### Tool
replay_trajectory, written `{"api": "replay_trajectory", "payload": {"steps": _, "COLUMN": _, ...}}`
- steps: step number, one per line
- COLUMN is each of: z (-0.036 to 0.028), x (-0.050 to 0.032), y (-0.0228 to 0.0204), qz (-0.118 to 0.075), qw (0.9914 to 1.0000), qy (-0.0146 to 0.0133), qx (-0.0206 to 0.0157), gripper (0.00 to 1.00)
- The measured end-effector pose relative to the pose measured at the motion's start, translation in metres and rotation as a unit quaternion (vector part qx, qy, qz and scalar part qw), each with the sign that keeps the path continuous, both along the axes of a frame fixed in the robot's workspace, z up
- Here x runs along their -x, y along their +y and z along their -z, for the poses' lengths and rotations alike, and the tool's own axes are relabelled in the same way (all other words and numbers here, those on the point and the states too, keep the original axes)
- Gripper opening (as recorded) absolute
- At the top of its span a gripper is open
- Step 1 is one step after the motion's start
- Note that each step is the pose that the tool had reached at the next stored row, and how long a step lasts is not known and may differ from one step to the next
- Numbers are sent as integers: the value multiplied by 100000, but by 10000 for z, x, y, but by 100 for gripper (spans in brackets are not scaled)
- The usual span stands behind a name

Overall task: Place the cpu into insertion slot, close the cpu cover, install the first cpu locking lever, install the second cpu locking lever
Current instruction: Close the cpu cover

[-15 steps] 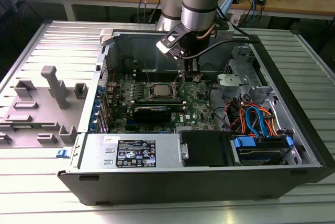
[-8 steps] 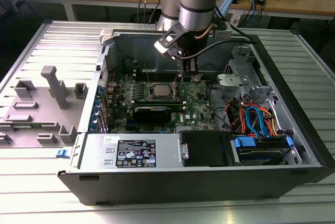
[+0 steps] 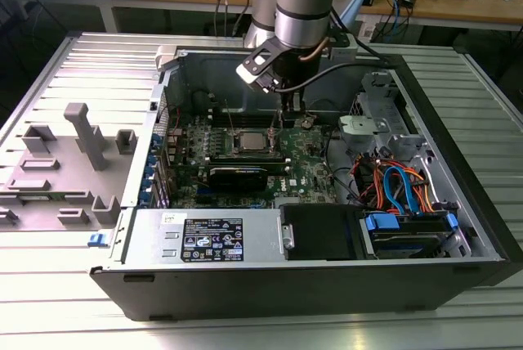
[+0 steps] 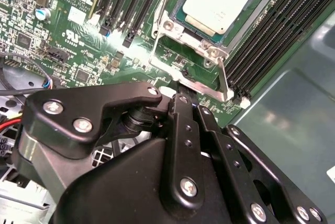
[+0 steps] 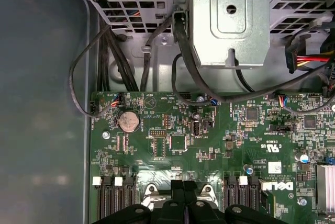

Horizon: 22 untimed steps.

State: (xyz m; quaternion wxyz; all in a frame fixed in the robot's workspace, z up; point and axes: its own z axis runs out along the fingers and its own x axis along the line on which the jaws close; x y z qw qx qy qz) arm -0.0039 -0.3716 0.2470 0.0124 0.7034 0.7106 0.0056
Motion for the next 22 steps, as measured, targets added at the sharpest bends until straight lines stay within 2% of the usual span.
{"api": "replay_trajectory", "payload": {"steps": 7, "z": 4, "x": 52, "y": 0, "qz": -1, "qw": 100000, "qy": 0, "qx": -1, "gripper": 11}}
{"api": "replay_trajectory", "payload": {"steps": 17, "z": 13, "x": 180, "y": 0, "qz": -4, "qw": 100000, "qy": 0, "qx": -3, "gripper": 11}}
{"api": "replay_trajectory", "payload": {"steps": 22, "z": 14, "x": 206, "y": 0, "qz": 0, "qw": 100000, "qy": 2, "qx": -4, "gripper": 11}}
